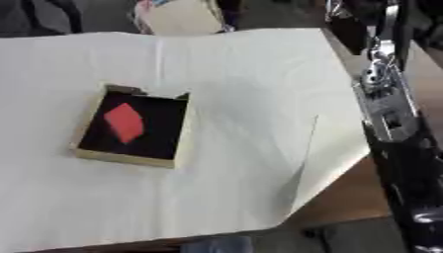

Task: Pick up objects on the table and place them in the box.

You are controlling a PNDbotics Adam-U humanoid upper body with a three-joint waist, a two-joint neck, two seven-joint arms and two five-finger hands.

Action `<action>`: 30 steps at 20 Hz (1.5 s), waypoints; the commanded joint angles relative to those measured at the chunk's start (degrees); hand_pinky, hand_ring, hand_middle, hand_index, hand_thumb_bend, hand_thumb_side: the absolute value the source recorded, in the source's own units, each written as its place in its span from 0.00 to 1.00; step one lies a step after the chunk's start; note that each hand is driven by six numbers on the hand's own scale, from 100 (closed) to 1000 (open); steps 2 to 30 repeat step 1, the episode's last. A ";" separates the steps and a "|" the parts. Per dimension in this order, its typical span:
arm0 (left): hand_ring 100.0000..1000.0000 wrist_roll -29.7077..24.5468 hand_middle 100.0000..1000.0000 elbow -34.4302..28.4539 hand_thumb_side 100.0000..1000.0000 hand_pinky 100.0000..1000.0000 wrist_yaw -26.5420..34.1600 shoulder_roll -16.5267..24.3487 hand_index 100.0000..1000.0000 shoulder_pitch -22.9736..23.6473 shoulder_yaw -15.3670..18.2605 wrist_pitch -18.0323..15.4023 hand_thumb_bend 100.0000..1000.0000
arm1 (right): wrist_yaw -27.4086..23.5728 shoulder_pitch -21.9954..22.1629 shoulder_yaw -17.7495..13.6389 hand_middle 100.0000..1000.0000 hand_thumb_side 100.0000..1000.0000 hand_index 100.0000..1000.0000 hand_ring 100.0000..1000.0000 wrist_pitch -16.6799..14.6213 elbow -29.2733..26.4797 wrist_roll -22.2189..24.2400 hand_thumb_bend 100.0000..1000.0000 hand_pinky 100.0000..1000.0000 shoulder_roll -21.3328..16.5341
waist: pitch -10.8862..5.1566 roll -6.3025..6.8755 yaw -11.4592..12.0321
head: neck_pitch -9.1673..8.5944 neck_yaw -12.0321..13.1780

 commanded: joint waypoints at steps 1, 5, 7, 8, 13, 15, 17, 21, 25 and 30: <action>0.46 0.04 0.55 -0.52 0.41 0.80 0.01 0.59 0.78 -0.43 0.45 -0.12 0.12 | -0.49 -0.56 -0.57 0.59 0.36 0.86 0.69 -0.15 -0.82 -0.38 0.25 0.54 -0.75 | -0.79 0.18 -0.04 | 0.27 -0.02; 0.46 0.04 0.55 -0.52 0.41 0.80 0.01 0.59 0.78 -0.43 0.45 -0.12 0.12 | -0.49 -0.56 -0.57 0.59 0.36 0.86 0.69 -0.15 -0.82 -0.38 0.25 0.54 -0.75 | -0.79 0.18 -0.04 | 0.27 -0.02; 0.46 0.04 0.55 -0.52 0.41 0.80 0.01 0.59 0.78 -0.43 0.45 -0.12 0.12 | -0.49 -0.56 -0.57 0.59 0.36 0.86 0.69 -0.15 -0.82 -0.38 0.25 0.54 -0.75 | -0.79 0.18 -0.04 | 0.27 -0.02; 0.46 0.04 0.55 -0.52 0.41 0.80 0.01 0.59 0.78 -0.43 0.45 -0.12 0.12 | -0.49 -0.56 -0.57 0.59 0.36 0.86 0.69 -0.15 -0.82 -0.38 0.25 0.54 -0.75 | -0.79 0.18 -0.04 | 0.27 -0.02; 0.46 0.04 0.55 -0.52 0.41 0.80 0.01 0.59 0.78 -0.43 0.45 -0.12 0.12 | -0.49 -0.56 -0.57 0.59 0.36 0.86 0.69 -0.15 -0.82 -0.38 0.25 0.54 -0.75 | -0.79 0.18 -0.04 | 0.27 -0.02; 0.46 0.04 0.55 -0.52 0.41 0.80 0.01 0.59 0.78 -0.43 0.45 -0.12 0.12 | -0.49 -0.56 -0.57 0.59 0.36 0.86 0.69 -0.15 -0.82 -0.38 0.25 0.54 -0.75 | -0.79 0.18 -0.04 | 0.27 -0.02; 0.46 0.04 0.55 -0.52 0.41 0.80 0.01 0.59 0.78 -0.43 0.45 -0.12 0.12 | -0.49 -0.56 -0.57 0.59 0.36 0.86 0.69 -0.15 -0.82 -0.38 0.25 0.54 -0.75 | -0.79 0.18 -0.04 | 0.27 -0.02; 0.46 0.04 0.55 -0.52 0.41 0.80 0.01 0.59 0.78 -0.43 0.45 -0.12 0.12 | -0.49 -0.56 -0.57 0.59 0.36 0.86 0.69 -0.15 -0.82 -0.38 0.25 0.54 -0.75 | -0.79 0.18 -0.04 | 0.27 -0.02; 0.46 0.04 0.55 -0.52 0.41 0.80 0.01 0.59 0.78 -0.43 0.45 -0.12 0.12 | -0.49 -0.56 -0.57 0.59 0.36 0.86 0.69 -0.15 -0.82 -0.38 0.25 0.54 -0.75 | -0.79 0.18 -0.04 | 0.27 -0.02; 0.46 0.04 0.55 -0.52 0.41 0.80 0.01 0.59 0.78 -0.43 0.45 -0.12 0.12 | -0.49 -0.56 -0.57 0.59 0.36 0.86 0.69 -0.15 -0.82 -0.38 0.25 0.54 -0.75 | -0.79 0.18 -0.04 | 0.27 -0.02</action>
